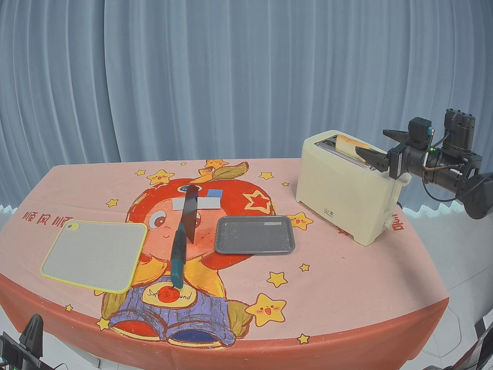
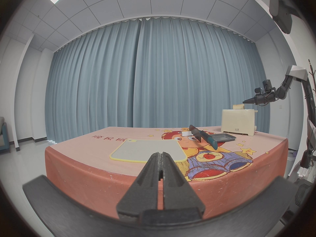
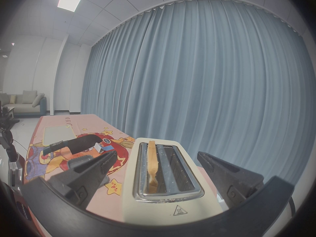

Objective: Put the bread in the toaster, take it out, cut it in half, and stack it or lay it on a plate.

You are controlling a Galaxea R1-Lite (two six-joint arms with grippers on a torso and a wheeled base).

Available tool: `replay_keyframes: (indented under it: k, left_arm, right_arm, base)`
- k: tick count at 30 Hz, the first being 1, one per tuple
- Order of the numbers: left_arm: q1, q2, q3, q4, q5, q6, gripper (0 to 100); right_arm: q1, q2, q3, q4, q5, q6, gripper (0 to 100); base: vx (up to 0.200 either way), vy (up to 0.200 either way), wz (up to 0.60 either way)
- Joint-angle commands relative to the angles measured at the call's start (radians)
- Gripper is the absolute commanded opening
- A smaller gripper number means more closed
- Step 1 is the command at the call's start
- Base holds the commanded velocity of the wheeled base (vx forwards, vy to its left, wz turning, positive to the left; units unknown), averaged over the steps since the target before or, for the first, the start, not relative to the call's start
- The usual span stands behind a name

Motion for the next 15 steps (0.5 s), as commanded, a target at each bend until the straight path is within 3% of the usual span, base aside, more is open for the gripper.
replay_keyframes:
  k: [1, 7, 15]
  left_arm:
    - [0.000, -0.005, 0.018, -0.001, 0.001, -0.001, 0]
    - [0.000, -0.004, 0.018, -0.001, 0.001, 0.000, 0]
    - [0.000, -0.004, 0.018, -0.001, 0.001, -0.001, 0]
  right_arm:
    - [0.005, -0.059, 0.038, -0.001, -0.001, -0.001, 100]
    - [0.004, -0.116, 0.102, -0.006, -0.003, -0.001, 100]
    - [0.004, -0.216, 0.188, -0.003, -0.049, 0.000, 100]
  base:
    - [0.000, 0.000, 0.00]
    - [0.000, 0.000, 0.00]
    - [0.000, 0.000, 0.00]
